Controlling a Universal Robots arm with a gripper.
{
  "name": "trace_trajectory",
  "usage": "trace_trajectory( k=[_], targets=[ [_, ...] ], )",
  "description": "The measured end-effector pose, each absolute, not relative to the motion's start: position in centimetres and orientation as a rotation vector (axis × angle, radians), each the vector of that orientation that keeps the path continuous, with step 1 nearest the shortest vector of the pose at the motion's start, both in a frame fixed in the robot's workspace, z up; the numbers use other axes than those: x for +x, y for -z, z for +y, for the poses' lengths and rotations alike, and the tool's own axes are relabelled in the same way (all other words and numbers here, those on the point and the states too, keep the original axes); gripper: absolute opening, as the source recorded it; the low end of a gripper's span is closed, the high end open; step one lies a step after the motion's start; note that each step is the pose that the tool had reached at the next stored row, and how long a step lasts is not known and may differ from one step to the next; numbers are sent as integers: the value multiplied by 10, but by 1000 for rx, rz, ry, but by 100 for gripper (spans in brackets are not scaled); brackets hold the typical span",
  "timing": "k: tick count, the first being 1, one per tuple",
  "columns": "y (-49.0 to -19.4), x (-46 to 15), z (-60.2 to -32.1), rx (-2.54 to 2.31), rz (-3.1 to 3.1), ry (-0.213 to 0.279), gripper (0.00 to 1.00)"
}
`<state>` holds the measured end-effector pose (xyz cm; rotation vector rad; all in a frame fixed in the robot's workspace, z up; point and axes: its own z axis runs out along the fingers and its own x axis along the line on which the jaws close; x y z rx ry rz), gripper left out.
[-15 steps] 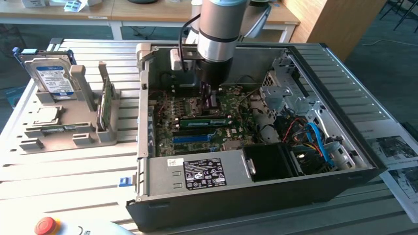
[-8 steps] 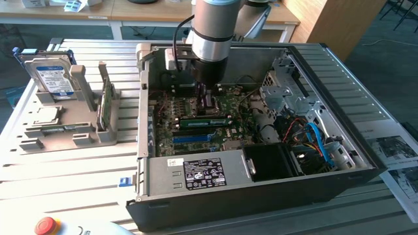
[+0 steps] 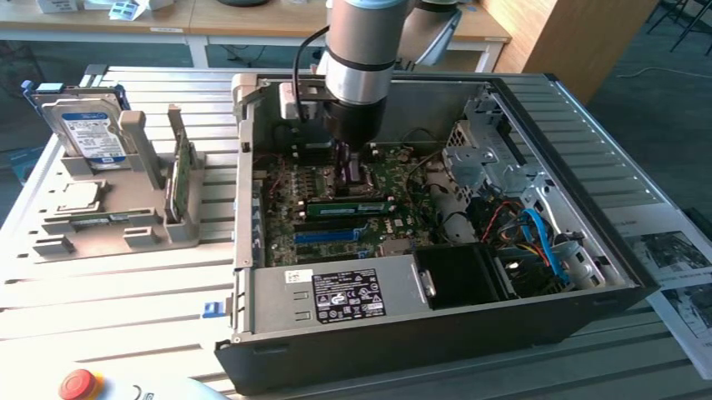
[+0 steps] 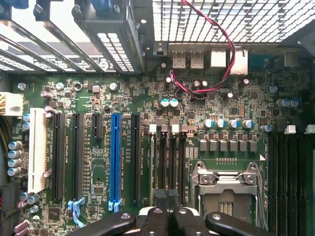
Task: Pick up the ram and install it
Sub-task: 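Press down the ram until it locks into place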
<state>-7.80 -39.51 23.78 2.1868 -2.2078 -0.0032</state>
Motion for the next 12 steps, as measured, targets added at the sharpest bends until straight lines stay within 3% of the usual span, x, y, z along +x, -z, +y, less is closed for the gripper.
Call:
trace_trajectory(
  k=[12],
  targets=[
    [-238,-80,-401,2187,-2208,3,10]
  ],
)
